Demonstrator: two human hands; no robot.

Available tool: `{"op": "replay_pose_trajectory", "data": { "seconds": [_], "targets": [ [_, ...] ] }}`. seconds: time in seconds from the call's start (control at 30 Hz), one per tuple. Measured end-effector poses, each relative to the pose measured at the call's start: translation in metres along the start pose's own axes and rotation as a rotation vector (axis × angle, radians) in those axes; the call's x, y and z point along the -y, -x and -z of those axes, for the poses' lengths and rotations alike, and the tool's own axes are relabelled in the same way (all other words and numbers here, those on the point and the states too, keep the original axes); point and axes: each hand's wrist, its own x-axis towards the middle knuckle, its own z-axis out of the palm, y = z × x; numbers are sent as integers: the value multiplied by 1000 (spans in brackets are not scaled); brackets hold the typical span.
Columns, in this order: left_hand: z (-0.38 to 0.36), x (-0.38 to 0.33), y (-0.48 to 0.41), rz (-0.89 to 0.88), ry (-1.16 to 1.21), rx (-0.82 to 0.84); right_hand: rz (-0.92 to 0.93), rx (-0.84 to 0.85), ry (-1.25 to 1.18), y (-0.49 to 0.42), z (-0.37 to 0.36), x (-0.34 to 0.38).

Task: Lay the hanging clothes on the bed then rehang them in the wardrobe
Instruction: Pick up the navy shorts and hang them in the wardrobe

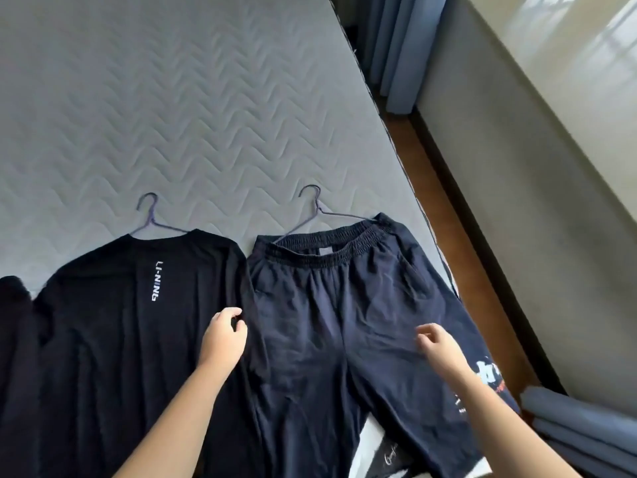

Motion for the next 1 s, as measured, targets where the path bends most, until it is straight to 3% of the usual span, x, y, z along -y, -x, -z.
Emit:
{"op": "replay_pose_trajectory", "data": {
  "seconds": [0.27, 0.4, 0.53, 0.67, 0.87, 1.0],
  "targets": [
    [-37, -28, -123, -87, -157, 29, 153, -80, -6, -152, 6, 88],
    [-58, -36, -165, -48, -109, 62, 299, -112, 213, -208, 6, 119],
    [-70, -31, -194, 20, -82, 20, 302, -54, 434, -243, 1, 126],
    [-77, -24, -208, 28, -340, -27, 302, -110, 600, -259, -3, 123],
    [-75, -31, -220, 13, -537, 33, 241, -81, 444, -252, -9, 110],
    [-58, -46, -202, -118, -567, -5, 192, -110, 286, -229, 2, 102]
  ]
}}
